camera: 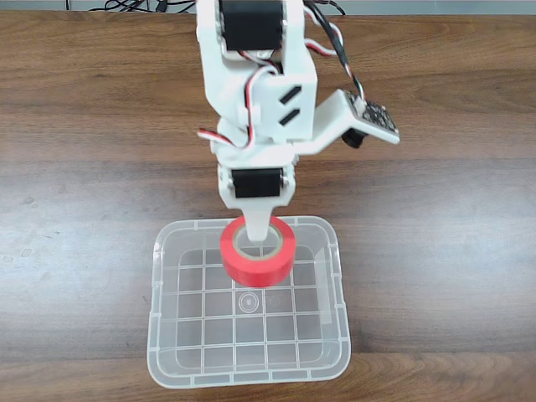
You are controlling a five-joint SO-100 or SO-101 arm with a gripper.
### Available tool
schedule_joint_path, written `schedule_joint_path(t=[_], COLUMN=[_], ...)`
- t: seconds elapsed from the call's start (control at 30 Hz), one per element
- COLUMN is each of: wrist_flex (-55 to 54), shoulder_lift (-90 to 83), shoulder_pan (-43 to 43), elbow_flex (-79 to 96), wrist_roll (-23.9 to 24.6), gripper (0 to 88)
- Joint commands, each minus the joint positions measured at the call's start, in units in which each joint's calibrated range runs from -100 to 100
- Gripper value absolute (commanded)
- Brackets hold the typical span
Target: Grab the tape and place it in the box.
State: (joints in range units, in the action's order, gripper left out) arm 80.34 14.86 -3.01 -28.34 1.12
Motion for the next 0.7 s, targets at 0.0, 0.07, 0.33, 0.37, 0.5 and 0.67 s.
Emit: schedule_joint_path(t=[0.0, 0.07, 0.33, 0.37, 0.5, 0.67], wrist_flex=[0.1, 0.1, 0.7, 0.7, 0.8, 0.9], shoulder_lift=[10.7, 14.9, 24.1, 24.4, 24.6, 24.6], shoulder_pan=[-1.4, -1.4, -2.1, -2.1, -2.1, -2.0], elbow_flex=[-19.2, -22.7, -27.9, -27.9, -27.9, -27.8], wrist_roll=[0.2, 0.0, 0.1, 0.1, 0.0, 0.0], gripper=[2.7, 2.8, 7.1, 10.5, 15.6, 15.6])
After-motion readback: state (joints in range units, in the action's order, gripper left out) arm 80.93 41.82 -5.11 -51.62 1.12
